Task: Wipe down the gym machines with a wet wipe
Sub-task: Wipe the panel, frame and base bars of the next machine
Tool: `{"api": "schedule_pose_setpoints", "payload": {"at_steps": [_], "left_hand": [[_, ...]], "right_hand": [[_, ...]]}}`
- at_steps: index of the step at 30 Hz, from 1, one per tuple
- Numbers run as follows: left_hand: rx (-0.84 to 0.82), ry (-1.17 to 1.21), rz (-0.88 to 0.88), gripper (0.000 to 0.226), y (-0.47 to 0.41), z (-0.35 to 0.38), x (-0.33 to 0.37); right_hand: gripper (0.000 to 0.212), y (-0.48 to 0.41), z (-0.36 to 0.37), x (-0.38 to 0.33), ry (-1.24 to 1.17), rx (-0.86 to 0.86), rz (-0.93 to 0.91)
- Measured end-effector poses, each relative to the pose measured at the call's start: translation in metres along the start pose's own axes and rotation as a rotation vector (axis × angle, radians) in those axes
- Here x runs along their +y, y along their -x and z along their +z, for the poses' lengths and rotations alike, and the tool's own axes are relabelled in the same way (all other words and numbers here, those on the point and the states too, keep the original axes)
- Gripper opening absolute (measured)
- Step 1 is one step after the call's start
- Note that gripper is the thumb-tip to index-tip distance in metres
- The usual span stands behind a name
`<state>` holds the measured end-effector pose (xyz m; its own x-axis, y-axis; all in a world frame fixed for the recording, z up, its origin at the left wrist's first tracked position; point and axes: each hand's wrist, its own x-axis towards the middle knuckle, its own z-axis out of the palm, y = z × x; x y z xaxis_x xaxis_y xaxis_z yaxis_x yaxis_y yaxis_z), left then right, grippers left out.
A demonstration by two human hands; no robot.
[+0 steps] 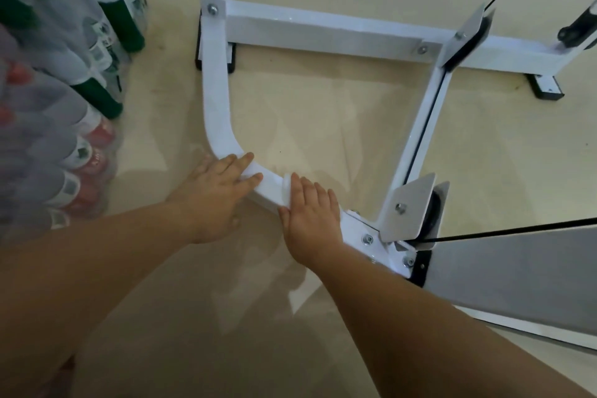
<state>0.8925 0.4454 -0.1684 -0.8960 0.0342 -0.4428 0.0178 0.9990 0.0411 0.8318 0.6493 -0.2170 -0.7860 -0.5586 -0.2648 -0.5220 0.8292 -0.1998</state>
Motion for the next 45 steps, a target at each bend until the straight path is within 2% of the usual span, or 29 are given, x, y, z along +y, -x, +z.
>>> {"api": "schedule_pose_setpoints", "payload": {"at_steps": [4,8,10,13,15,21,24,29,32,34,37,42,45], "left_hand": [[0.095,0.041,-0.021,0.085,0.003,0.007,-0.011],[0.101,0.092,-0.026,0.083,0.001,0.012,-0.013],[0.116,0.1,-0.016,0.084,0.0,0.012,-0.014],[0.081,0.088,-0.015,0.086,0.0,0.013,-0.017],[0.105,0.095,-0.005,0.083,0.001,0.012,-0.017],[0.238,0.227,0.021,0.072,0.002,0.011,-0.03],[0.242,0.257,0.007,0.069,0.003,0.009,-0.034],[0.301,0.235,0.042,0.055,0.003,0.007,-0.044],[0.307,0.241,0.022,0.052,0.003,0.003,-0.048],[0.293,0.312,-0.027,0.052,0.002,0.006,-0.049],[0.283,0.469,-0.098,0.057,0.002,0.009,-0.05],[0.345,0.884,-0.254,0.053,-0.006,0.003,-0.052],[0.371,1.004,-0.286,0.047,-0.006,0.003,-0.048]], "right_hand": [[0.063,-0.001,0.002,0.016,-0.001,0.022,-0.113],[0.062,0.04,0.004,0.049,0.071,0.047,-0.075],[0.071,0.057,0.012,0.052,0.146,0.031,-0.042],[0.096,0.05,0.018,0.031,0.185,0.013,0.017],[0.108,0.031,0.017,0.01,0.177,-0.008,-0.025],[0.11,-0.019,-0.003,-0.038,0.149,-0.11,-0.19],[0.111,-0.009,-0.006,-0.017,0.154,-0.09,-0.256],[0.122,0.043,0.002,0.043,0.253,-0.073,-0.163],[0.127,0.056,0.006,0.048,0.288,-0.079,-0.123],[0.126,0.045,0.01,0.035,0.282,-0.073,-0.101],[0.121,0.011,0.005,0.0,0.229,-0.062,-0.18],[0.111,-0.048,-0.008,-0.068,0.199,-0.151,-0.295],[0.11,-0.063,-0.014,-0.073,0.196,-0.206,-0.344]]}}
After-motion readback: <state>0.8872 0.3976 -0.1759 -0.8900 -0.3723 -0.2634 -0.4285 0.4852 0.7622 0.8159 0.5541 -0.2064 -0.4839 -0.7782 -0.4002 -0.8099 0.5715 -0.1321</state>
